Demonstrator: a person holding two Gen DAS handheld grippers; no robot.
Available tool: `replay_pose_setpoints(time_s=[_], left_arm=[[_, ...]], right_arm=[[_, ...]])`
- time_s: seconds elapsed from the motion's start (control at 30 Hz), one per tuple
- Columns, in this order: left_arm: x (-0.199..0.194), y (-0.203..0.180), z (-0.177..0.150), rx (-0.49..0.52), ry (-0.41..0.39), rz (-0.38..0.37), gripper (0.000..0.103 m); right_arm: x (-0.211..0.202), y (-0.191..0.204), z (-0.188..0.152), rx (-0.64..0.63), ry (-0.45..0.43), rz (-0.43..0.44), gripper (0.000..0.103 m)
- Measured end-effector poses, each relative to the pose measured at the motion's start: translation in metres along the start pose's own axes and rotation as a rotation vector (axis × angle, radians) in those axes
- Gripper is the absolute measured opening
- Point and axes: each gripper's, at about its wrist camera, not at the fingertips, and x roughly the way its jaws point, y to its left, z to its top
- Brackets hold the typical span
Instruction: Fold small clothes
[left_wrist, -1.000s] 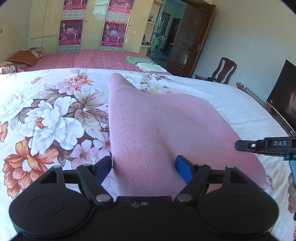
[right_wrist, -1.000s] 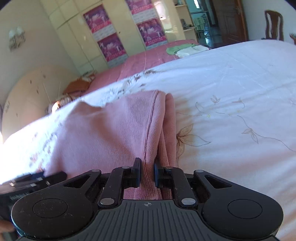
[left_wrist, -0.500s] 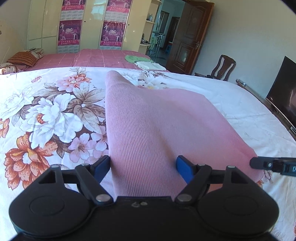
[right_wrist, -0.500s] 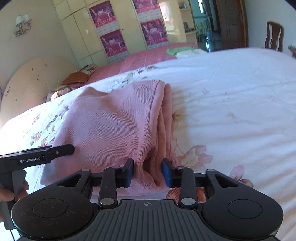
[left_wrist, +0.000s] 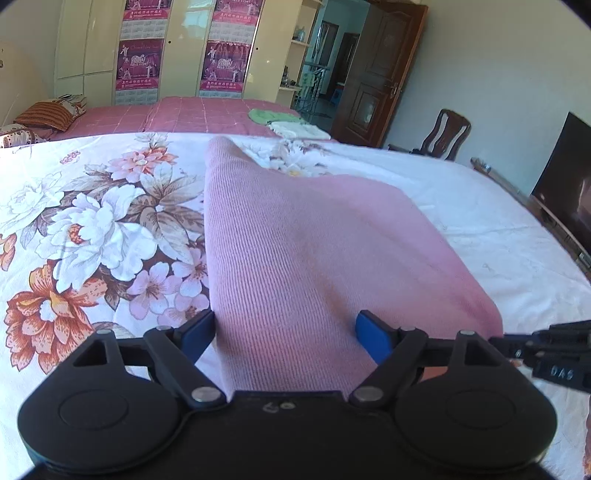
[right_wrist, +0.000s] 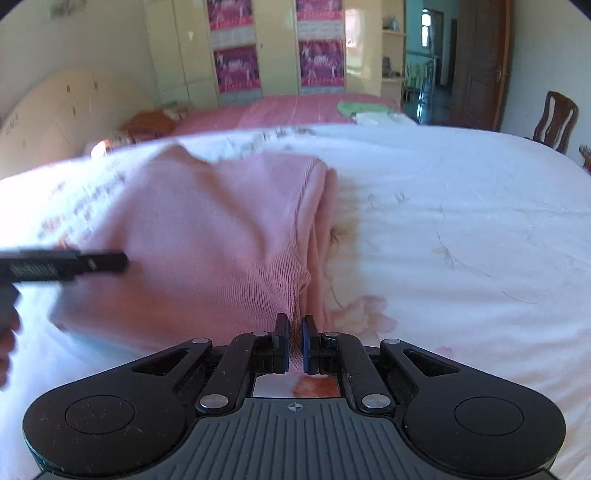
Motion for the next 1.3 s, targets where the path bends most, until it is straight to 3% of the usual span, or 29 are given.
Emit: replay_pose_setpoints(time_s=[0.17,0.2,0.27,0.3,0.33,0.67,0.7,0.73,0.77,0.8,0.9,0.93,0.97,1.03,1.13,1.23,1.3], left_arm=[[-0.003,0.01,0.001,-0.024,0.011,-0.019,0.08],[-0.007,0.012,0.004,-0.033,-0.002,-0.018,0.08],[-0.013,0.017,0.015,-0.057,-0.026,-0.023,0.08],[-0.014,0.019,0.022,-0.07,-0.037,-0.026,0.08],[-0.014,0.022,0.03,-0.083,-0.047,-0.03,0.081],[0.039,0.05,0.074,-0.178,-0.026,0.031,0.078],[0.043,0.051,0.076,-0.176,-0.026,0.034,0.08],[0.046,0.051,0.077,-0.168,-0.029,0.036,0.08],[0.048,0.051,0.077,-0.162,-0.031,0.035,0.081],[0.051,0.052,0.078,-0.159,-0.032,0.035,0.081],[0.059,0.055,0.079,-0.173,-0.022,0.031,0.082],[0.062,0.056,0.079,-0.181,-0.021,0.03,0.082],[0.063,0.057,0.08,-0.187,-0.021,0.03,0.082],[0.061,0.056,0.081,-0.196,-0.031,0.023,0.078],[0.059,0.051,0.085,-0.188,-0.045,0.007,0.079],[0.072,0.048,0.082,-0.143,-0.028,0.058,0.088],[0.081,0.058,0.078,-0.181,0.004,0.052,0.089]], right_arm=[[-0.011,-0.013,0.012,0.11,-0.059,0.09,0.006],[-0.017,-0.016,0.017,0.138,-0.079,0.115,0.013],[-0.02,-0.022,0.029,0.181,-0.116,0.134,0.041],[-0.019,-0.025,0.038,0.21,-0.132,0.142,0.062],[-0.016,-0.029,0.047,0.234,-0.143,0.155,0.064],[0.067,-0.03,0.119,0.246,-0.104,0.118,0.064],[0.074,-0.029,0.123,0.237,-0.103,0.112,0.058],[0.081,-0.028,0.126,0.229,-0.098,0.108,0.041],[0.086,-0.028,0.128,0.223,-0.091,0.104,0.033],[0.092,-0.028,0.129,0.216,-0.088,0.103,0.028],[0.101,-0.032,0.129,0.217,-0.081,0.106,0.026],[0.1,-0.033,0.128,0.208,-0.092,0.1,0.013],[0.096,-0.031,0.127,0.186,-0.117,0.076,0.008],[0.084,-0.025,0.123,0.117,-0.178,0.019,0.007],[0.092,-0.021,0.115,0.036,-0.162,-0.056,0.007],[0.109,-0.034,0.107,0.103,-0.139,-0.077,0.008],[0.108,-0.037,0.111,0.132,-0.132,-0.061,0.008]])
